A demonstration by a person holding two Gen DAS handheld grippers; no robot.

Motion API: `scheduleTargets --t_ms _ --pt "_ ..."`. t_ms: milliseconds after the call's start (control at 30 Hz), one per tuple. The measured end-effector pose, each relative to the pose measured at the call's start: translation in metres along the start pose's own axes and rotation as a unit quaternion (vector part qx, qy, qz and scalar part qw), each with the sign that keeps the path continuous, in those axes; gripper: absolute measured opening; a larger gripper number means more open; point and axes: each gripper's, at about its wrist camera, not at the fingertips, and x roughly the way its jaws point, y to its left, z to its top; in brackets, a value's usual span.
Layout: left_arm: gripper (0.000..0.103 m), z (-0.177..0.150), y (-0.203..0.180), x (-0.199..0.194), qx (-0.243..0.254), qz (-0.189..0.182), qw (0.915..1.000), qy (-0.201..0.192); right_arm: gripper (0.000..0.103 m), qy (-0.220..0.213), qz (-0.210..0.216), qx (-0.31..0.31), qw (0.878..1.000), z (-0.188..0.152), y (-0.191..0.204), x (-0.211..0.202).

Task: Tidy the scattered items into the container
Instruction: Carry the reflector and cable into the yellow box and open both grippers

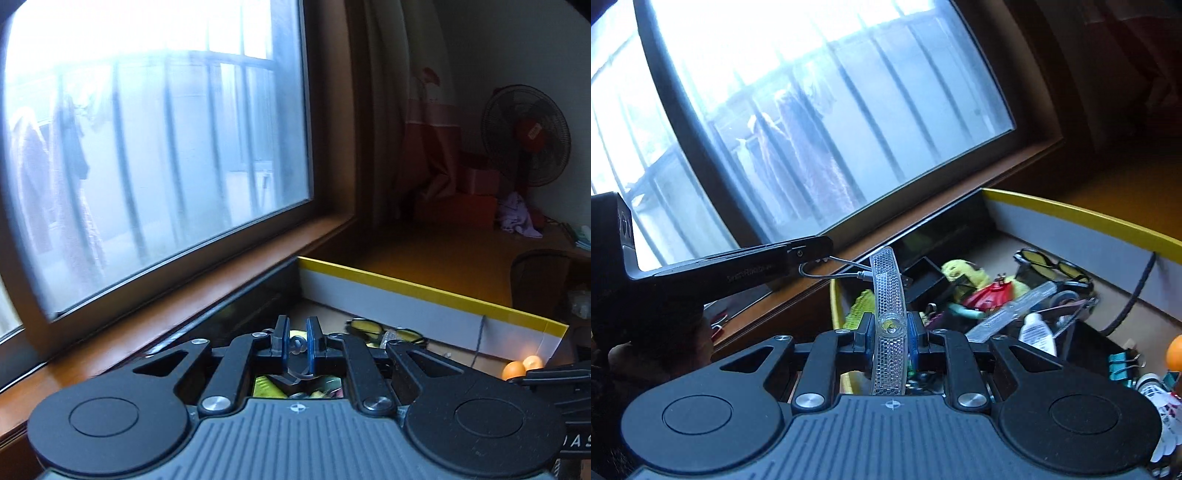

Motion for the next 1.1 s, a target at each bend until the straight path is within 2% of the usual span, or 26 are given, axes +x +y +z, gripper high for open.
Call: scheduleTargets --t_ms 200,300,400,467,533,567,667,700,733,800,933,1000,1100 --pt "0.01 0.007 -0.041 0.057 0.014 -0.029 0.9992 0.024 0.02 0.0 -0.048 0.052 0.997 0.006 -0.052 0.003" --pt "0.01 0.005 -0.05 0.079 0.015 -0.028 0.9987 0.041 0.02 -0.015 -0.088 0.068 0.994 0.008 -0.068 0.005" --pt "0.012 0.002 -0.056 0.094 0.017 -0.027 0.9982 0.051 0.02 -0.013 -0.106 0.074 0.992 0.011 -0.078 0.012" --pt "0.02 0.0 -0.057 0.097 0.02 -0.025 0.9979 0.056 0.02 -0.003 -0.111 0.081 0.991 0.01 -0.083 0.019" --pt "0.047 -0.004 -0.055 0.093 0.021 -0.023 0.9982 0.052 0.022 0.007 -0.111 0.096 0.989 0.009 -0.087 0.026" --pt "0.051 -0.005 -0.054 0.091 0.019 -0.023 0.9984 0.048 0.023 0.012 -0.112 0.104 0.988 0.008 -0.09 0.028" --pt "0.066 -0.009 -0.05 0.082 0.01 -0.032 0.9983 0.048 0.037 0.02 -0.114 0.121 0.986 0.004 -0.093 0.03" --pt "0.075 -0.01 -0.049 0.08 0.009 -0.036 0.9982 0.048 0.041 0.018 -0.118 0.123 0.985 0.003 -0.092 0.028" --pt "0.079 -0.012 -0.05 0.077 0.01 -0.036 0.9983 0.046 0.042 0.017 -0.12 0.121 0.985 0.003 -0.091 0.027" --pt "0.079 -0.016 -0.051 0.07 0.016 -0.032 0.9985 0.042 0.049 0.015 -0.123 0.114 0.986 0.002 -0.087 0.024" --pt "0.081 -0.022 -0.05 0.054 0.018 -0.031 0.9987 0.035 0.052 0.008 -0.134 0.103 0.986 0.001 -0.079 0.016" --pt "0.082 -0.024 -0.048 0.045 0.013 -0.027 0.999 0.032 0.06 0.005 -0.136 0.102 0.985 0.0 -0.077 0.013" --pt "0.084 -0.029 -0.042 0.029 0.009 -0.023 0.9994 0.024 0.064 -0.003 -0.14 0.099 0.985 -0.003 -0.072 0.008"
